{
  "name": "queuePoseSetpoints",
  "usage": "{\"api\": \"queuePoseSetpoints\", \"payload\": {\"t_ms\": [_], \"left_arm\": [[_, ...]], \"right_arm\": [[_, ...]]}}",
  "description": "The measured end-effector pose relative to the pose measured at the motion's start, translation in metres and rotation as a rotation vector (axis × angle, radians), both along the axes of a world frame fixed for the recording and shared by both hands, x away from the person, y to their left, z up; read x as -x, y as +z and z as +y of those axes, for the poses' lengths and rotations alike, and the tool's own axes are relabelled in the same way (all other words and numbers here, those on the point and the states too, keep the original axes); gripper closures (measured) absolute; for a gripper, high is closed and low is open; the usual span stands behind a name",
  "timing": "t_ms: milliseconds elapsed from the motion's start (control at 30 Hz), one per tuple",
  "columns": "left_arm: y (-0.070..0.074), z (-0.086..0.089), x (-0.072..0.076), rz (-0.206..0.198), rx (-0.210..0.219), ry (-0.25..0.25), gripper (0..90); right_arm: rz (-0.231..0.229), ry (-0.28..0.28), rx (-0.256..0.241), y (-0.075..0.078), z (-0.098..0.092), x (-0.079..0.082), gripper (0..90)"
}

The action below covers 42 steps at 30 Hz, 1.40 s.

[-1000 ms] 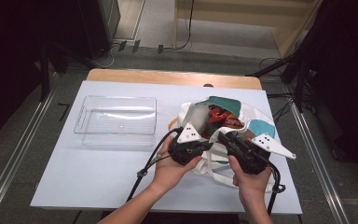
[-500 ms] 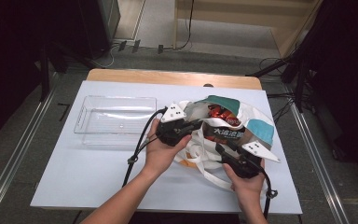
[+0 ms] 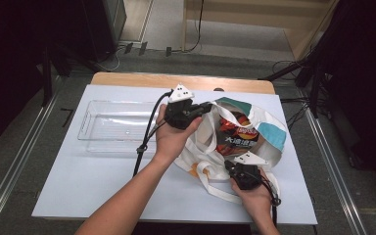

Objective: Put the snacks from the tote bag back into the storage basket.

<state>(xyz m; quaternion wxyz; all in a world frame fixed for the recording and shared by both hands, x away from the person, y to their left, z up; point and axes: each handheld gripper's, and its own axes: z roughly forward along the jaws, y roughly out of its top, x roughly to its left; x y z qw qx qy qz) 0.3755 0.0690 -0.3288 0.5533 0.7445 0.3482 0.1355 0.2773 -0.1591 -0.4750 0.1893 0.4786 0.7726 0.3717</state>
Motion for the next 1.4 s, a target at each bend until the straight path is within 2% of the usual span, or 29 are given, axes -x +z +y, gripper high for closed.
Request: {"api": "queuePoseSetpoints", "payload": {"t_ms": [67, 133, 267, 300, 367, 433, 467, 533, 633, 667, 700, 733, 800, 933, 967, 1000, 1067, 1100, 1133, 1200, 1267, 1333, 1400], "left_arm": [[0.002, 0.002, -0.009, 0.009, 0.014, 0.021, 90.0], [0.001, 0.002, -0.019, 0.032, 0.009, 0.044, 90.0], [-0.014, -0.001, -0.034, 0.123, 0.024, 0.080, 90.0], [-0.020, -0.005, -0.034, 0.134, -0.002, 0.080, 90.0], [-0.027, -0.009, -0.033, 0.135, -0.029, 0.072, 90.0], [-0.037, -0.011, -0.032, 0.154, -0.030, 0.066, 90.0], [-0.040, -0.011, -0.032, 0.159, -0.023, 0.064, 90.0], [-0.046, -0.011, -0.032, 0.177, -0.022, 0.062, 90.0], [-0.051, -0.012, -0.031, 0.184, -0.025, 0.058, 90.0], [-0.051, -0.011, -0.030, 0.181, -0.027, 0.057, 90.0], [-0.050, -0.011, -0.030, 0.181, -0.025, 0.056, 90.0], [-0.049, -0.010, -0.030, 0.178, -0.022, 0.055, 90.0], [-0.045, -0.008, -0.029, 0.176, -0.018, 0.055, 89.7], [-0.040, -0.004, -0.026, 0.165, -0.007, 0.054, 88.6], [-0.038, -0.002, -0.026, 0.164, -0.002, 0.051, 88.4], [-0.037, -0.001, -0.025, 0.161, 0.000, 0.049, 87.8], [-0.034, 0.000, -0.023, 0.151, 0.007, 0.040, 85.8], [-0.032, 0.001, -0.022, 0.145, -0.003, 0.039, 84.6], [-0.032, 0.001, -0.021, 0.140, 0.001, 0.044, 81.4], [-0.028, 0.003, -0.018, 0.114, -0.024, 0.056, 75.4], [-0.024, 0.007, -0.015, 0.079, -0.015, 0.083, 67.2], [-0.020, 0.008, -0.013, 0.051, -0.028, 0.123, 56.8], [-0.020, 0.007, -0.014, 0.058, -0.038, 0.121, 47.9]], "right_arm": [[0.001, 0.010, -0.001, -0.002, -0.002, 0.003, 90.0], [0.007, 0.019, -0.018, -0.002, -0.005, 0.005, 90.0], [0.002, 0.027, -0.042, 0.001, -0.008, 0.008, 90.0], [-0.026, 0.021, -0.065, 0.004, -0.010, 0.011, 88.6], [-0.172, -0.025, -0.129, 0.019, -0.018, 0.024, 81.4], [-0.299, -0.091, -0.165, 0.040, -0.028, 0.034, 76.9], [-0.368, -0.143, -0.175, 0.053, -0.036, 0.037, 72.5], [-0.443, -0.222, -0.198, 0.069, -0.052, 0.037, 67.5], [-0.471, -0.336, -0.187, 0.081, -0.073, 0.027, 52.6], [-0.473, -0.353, -0.187, 0.082, -0.076, 0.024, 46.8], [-0.476, -0.372, -0.180, 0.083, -0.080, 0.019, 37.1], [-0.464, -0.386, -0.164, 0.084, -0.083, 0.014, 32.4], [-0.463, -0.396, -0.107, 0.081, -0.085, 0.004, 34.7], [-0.478, -0.358, -0.021, 0.076, -0.085, -0.003, 58.6], [-0.478, -0.364, -0.009, 0.076, -0.086, -0.004, 69.2], [-0.478, -0.372, 0.000, 0.076, -0.087, -0.004, 73.4], [-0.473, -0.370, -0.003, 0.077, -0.089, -0.005, 83.9], [-0.467, -0.366, -0.010, 0.078, -0.091, -0.006, 85.3], [-0.456, -0.359, -0.035, 0.079, -0.093, -0.006, 86.3], [-0.450, -0.354, -0.073, 0.082, -0.096, -0.007, 86.9], [-0.453, -0.353, -0.104, 0.085, -0.099, -0.007, 87.1], [-0.448, -0.357, -0.137, 0.087, -0.100, -0.007, 87.1], [-0.453, -0.362, -0.155, 0.089, -0.101, -0.007, 87.2]]}}
